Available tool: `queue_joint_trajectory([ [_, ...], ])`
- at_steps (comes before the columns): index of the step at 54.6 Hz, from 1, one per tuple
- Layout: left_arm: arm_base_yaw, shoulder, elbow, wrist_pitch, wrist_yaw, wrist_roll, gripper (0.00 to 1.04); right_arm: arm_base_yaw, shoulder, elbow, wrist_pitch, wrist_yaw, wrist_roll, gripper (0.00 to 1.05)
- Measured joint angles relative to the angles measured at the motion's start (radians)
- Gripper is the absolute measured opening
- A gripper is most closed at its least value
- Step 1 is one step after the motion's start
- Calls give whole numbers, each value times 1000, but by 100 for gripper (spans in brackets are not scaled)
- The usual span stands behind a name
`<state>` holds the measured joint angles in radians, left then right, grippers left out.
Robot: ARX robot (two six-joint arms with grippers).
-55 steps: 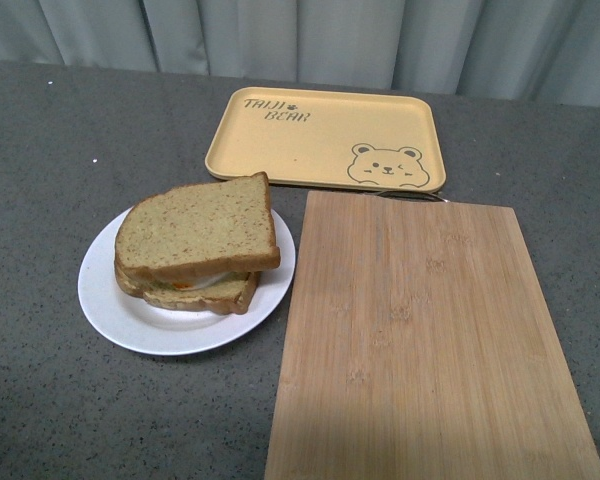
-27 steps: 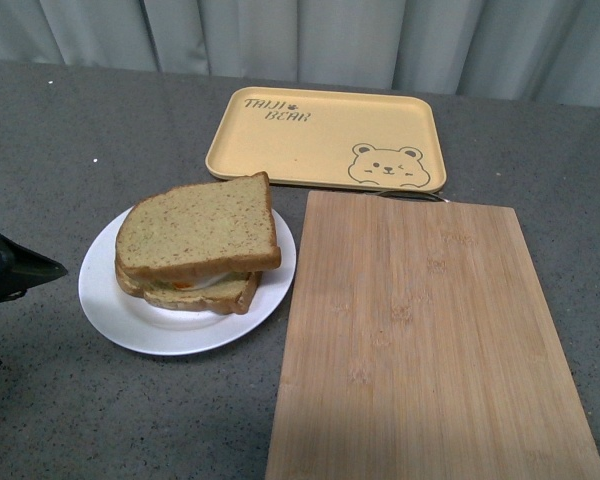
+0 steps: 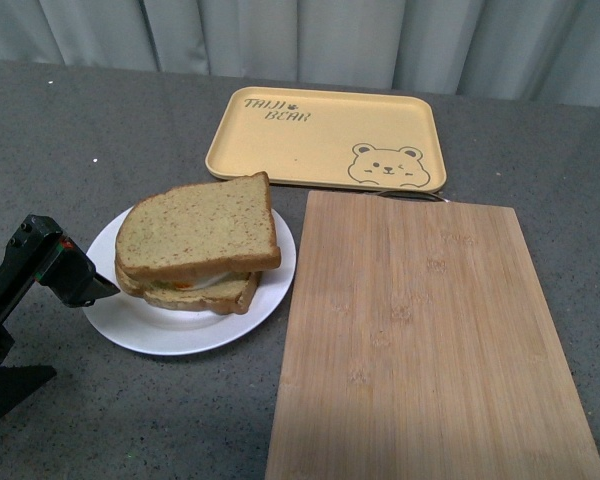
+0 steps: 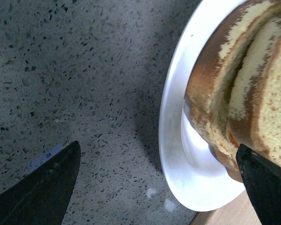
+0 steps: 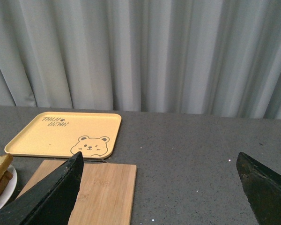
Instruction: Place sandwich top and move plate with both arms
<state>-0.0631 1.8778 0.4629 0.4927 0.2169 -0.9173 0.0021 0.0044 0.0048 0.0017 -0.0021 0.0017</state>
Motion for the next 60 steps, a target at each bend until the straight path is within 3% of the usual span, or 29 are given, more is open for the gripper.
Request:
queue_joint_trajectory([
  [25,-29,101,107,-28,11,-63,22,0,0,0,0,0,0,95],
  [31,-26,105,121,-25,32,-82,10,0,0,0,0,0,0,95],
  [35,-21,102,127,-15,53,-91,5,0,0,0,0,0,0,95],
  [48,-3,72,90,90,123,-161,4,0,0,0,0,0,0,95],
  [60,7,-16,-5,287,213,-323,4,0,0,0,0,0,0,95],
])
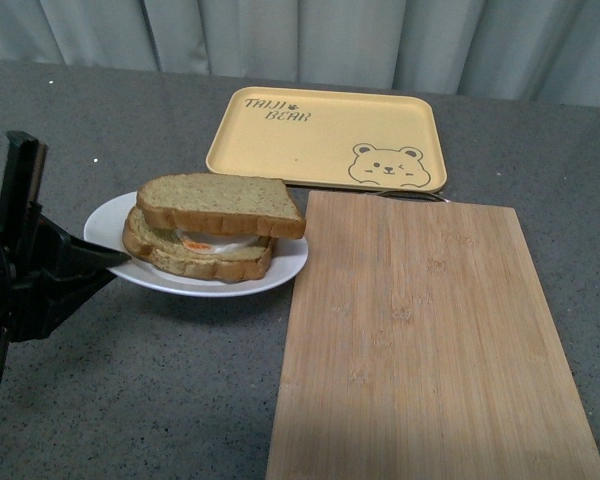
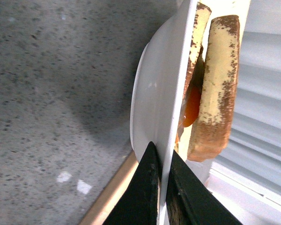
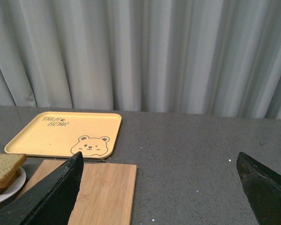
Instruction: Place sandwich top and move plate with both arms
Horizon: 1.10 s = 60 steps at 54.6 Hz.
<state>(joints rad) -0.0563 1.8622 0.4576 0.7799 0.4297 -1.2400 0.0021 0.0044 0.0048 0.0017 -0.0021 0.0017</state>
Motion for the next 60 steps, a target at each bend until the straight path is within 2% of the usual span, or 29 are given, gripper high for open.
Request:
queue_joint_trajectory([
  [7,-4,-43,-9,121,45,-74,4,0,0,0,0,0,0,95],
  [12,-18,-54,34,121,47,-97,4,0,0,0,0,0,0,95],
  [30,-105,107,315,-2,6,-100,4,0,0,0,0,0,0,95],
  [44,-185,313,658,-146,-34,-76,4,0,0,0,0,0,0,95],
  [60,-207,455,846,-219,-34,-64,4,0,0,0,0,0,0,95],
])
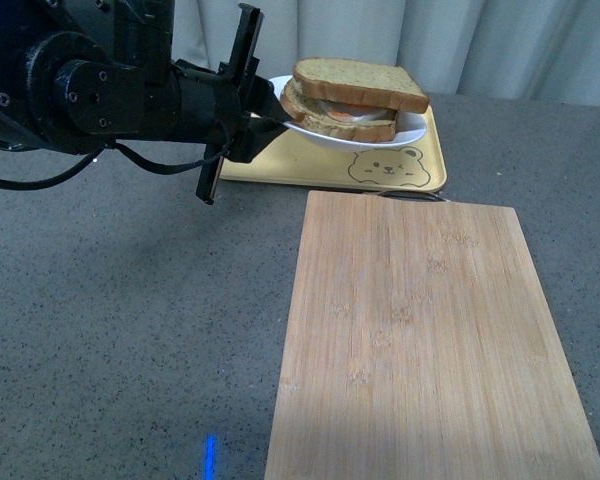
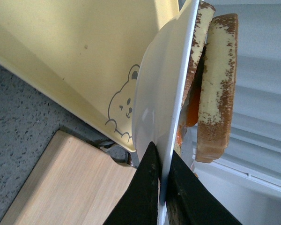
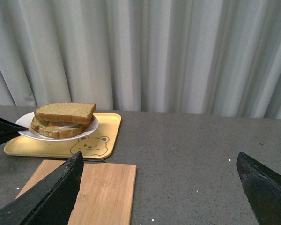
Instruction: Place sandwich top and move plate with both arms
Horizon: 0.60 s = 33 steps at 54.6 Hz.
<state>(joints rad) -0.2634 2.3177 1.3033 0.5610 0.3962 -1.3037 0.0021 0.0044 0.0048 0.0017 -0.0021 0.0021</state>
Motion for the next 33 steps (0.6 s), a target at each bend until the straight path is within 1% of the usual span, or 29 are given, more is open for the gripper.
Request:
queue_joint_trajectory([
  [11,-12,58,85,-20,0,13,4,0,0,0,0,0,0,95],
  [33,-27,106,126,-47,6,23,4,0,0,0,0,0,0,95],
])
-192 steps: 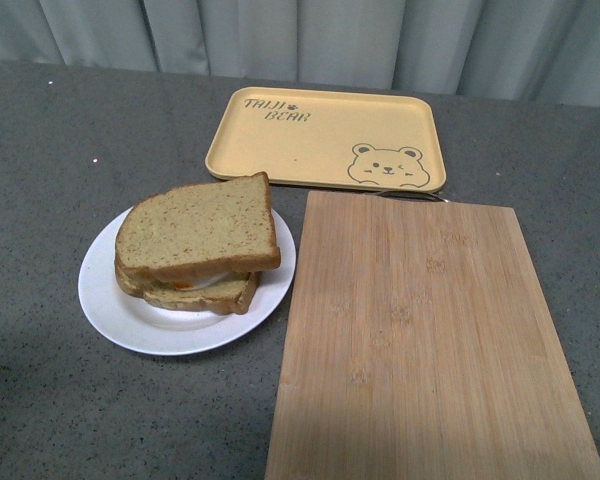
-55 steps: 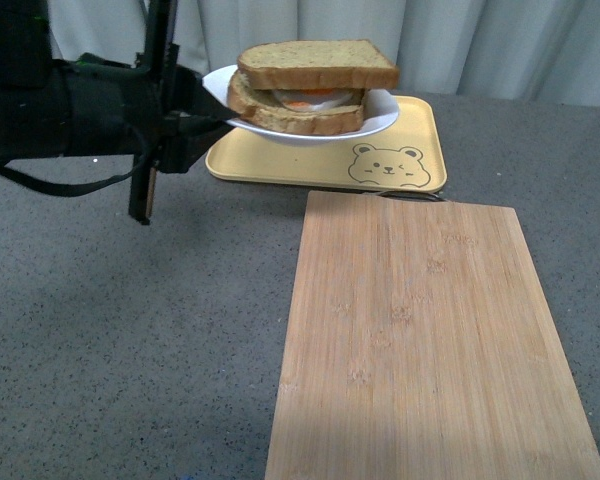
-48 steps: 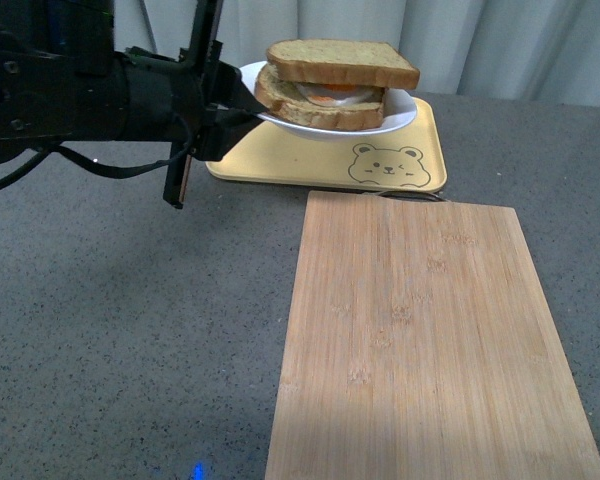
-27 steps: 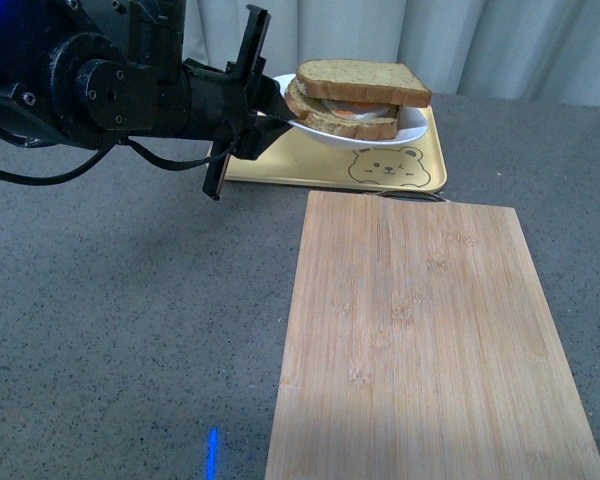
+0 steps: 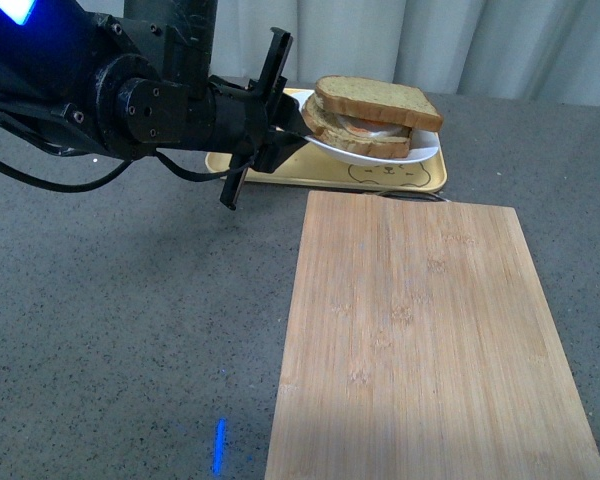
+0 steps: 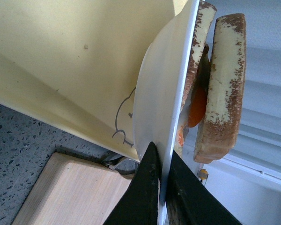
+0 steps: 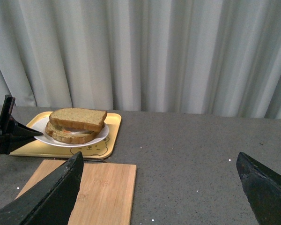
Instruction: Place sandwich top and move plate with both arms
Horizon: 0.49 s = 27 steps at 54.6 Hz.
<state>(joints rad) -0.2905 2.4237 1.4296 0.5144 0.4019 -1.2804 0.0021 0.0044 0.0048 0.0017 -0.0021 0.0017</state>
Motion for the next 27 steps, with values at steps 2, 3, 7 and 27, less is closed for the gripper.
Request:
queue_joint_trajectory([
  [2,0,2,2,1,-2,-1,4,0,0,0,0,0,0,95],
  [3,0,3,2,0,-1,-1,4,0,0,0,0,0,0,95],
  [7,0,4,7,-18,-1,5,4,0,0,0,0,0,0,95],
  [27,4,-5,-9,-7,2,4,57,0,0,0,0,0,0,95],
])
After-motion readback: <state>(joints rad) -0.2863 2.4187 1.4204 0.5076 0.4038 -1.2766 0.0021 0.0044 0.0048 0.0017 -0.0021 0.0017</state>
